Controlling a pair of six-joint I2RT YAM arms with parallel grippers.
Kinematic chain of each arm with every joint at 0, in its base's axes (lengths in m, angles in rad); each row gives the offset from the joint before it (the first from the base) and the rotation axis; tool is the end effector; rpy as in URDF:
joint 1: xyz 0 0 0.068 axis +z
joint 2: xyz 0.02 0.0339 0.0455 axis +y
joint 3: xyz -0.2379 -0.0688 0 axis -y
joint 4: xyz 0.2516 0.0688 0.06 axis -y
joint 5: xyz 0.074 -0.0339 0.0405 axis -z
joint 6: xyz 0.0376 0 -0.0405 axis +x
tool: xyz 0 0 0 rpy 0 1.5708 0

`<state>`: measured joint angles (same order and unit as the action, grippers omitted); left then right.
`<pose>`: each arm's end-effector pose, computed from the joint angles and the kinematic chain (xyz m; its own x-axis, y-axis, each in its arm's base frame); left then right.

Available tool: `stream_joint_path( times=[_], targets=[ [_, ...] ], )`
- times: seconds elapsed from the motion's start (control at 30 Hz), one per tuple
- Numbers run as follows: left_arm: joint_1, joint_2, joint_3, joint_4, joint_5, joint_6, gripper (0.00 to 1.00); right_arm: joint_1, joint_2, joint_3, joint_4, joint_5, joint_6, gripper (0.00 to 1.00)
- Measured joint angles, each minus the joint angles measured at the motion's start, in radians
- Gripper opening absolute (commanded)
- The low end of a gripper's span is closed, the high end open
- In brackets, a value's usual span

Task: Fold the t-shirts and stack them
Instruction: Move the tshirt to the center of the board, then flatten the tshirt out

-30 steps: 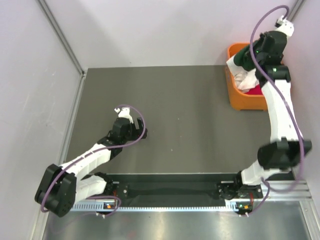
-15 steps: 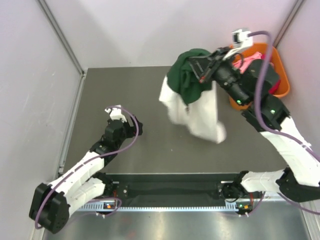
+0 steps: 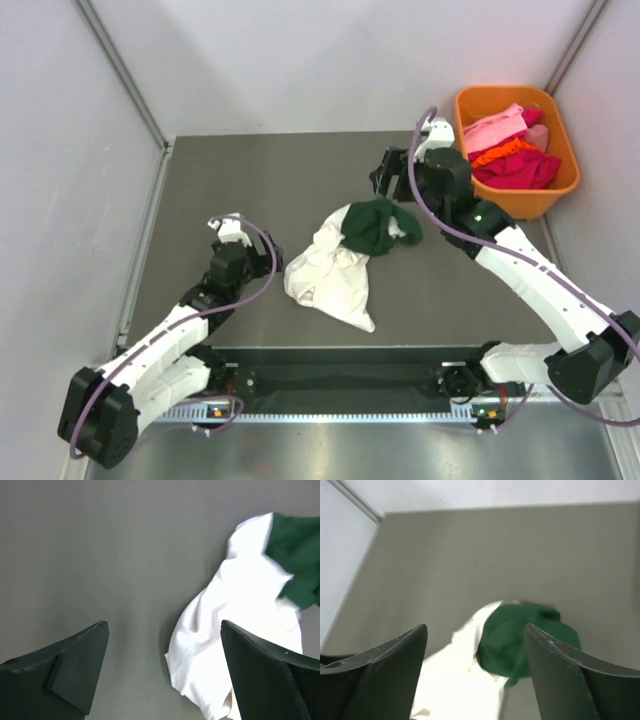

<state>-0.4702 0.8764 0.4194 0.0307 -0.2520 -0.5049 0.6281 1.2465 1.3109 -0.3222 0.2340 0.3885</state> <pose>0.2009 -0.0916 0.1935 -0.4370 -0.3034 -0.8468 0.0286 0.9362 -0.3502 0.2465 0.1682 0.3869 -0.3387 0.2094 -0.9173 -0.2830 0.9071 0.3116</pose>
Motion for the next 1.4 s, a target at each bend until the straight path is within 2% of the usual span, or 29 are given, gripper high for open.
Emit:
stream_joint_path(
  times=[0.07,0.13,0.17,0.3,0.43,0.5,0.57,0.6,0.7,0.8,0.97,1.2,1.37,1.4],
  targets=[
    [0.0,0.021,0.0,0.005,-0.005,-0.011,0.99,-0.021,-0.005,-0.064,-0.002,-0.009,0.001,0.8],
    [0.0,0.06,0.0,0.014,-0.002,-0.027,0.99,-0.031,-0.006,-0.123,-0.002,-0.018,0.0,0.73],
    [0.001,0.083,0.0,0.019,0.009,-0.029,0.93,-0.035,-0.006,-0.151,-0.005,-0.021,-0.001,0.72],
    [0.001,0.212,0.027,0.005,0.1,-0.025,0.87,-0.056,-0.005,-0.224,-0.016,-0.033,-0.004,0.66],
    [-0.003,0.301,0.096,-0.047,0.164,-0.024,0.86,-0.119,0.042,-0.246,-0.013,-0.066,-0.003,0.69],
    [-0.005,0.3,0.102,-0.054,0.186,-0.025,0.86,-0.158,0.091,-0.251,0.004,-0.097,-0.001,0.75],
    [-0.006,0.294,0.102,-0.064,0.201,-0.027,0.86,-0.192,0.151,-0.266,0.022,-0.138,0.003,0.75],
    [-0.007,0.291,0.102,-0.069,0.207,-0.028,0.86,-0.203,0.175,-0.273,0.027,-0.154,0.005,0.7],
    [-0.009,0.274,0.101,-0.092,0.214,-0.03,0.86,-0.228,0.258,-0.29,0.048,-0.208,0.018,0.65],
    [-0.009,0.249,0.101,-0.116,0.215,-0.031,0.86,-0.234,0.314,-0.29,0.057,-0.243,0.034,0.63],
    [-0.01,0.202,0.101,-0.152,0.21,-0.029,0.86,-0.234,0.329,-0.306,0.105,-0.27,0.068,0.63],
    [-0.01,0.171,0.101,-0.172,0.204,-0.028,0.86,-0.235,0.312,-0.409,0.158,-0.281,0.123,0.53],
    [-0.01,0.171,0.1,-0.175,0.201,-0.027,0.86,-0.235,0.308,-0.42,0.172,-0.277,0.141,0.52],
    [-0.01,0.171,0.1,-0.175,0.201,-0.027,0.86,-0.236,0.303,-0.424,0.176,-0.274,0.145,0.47]
  ],
)
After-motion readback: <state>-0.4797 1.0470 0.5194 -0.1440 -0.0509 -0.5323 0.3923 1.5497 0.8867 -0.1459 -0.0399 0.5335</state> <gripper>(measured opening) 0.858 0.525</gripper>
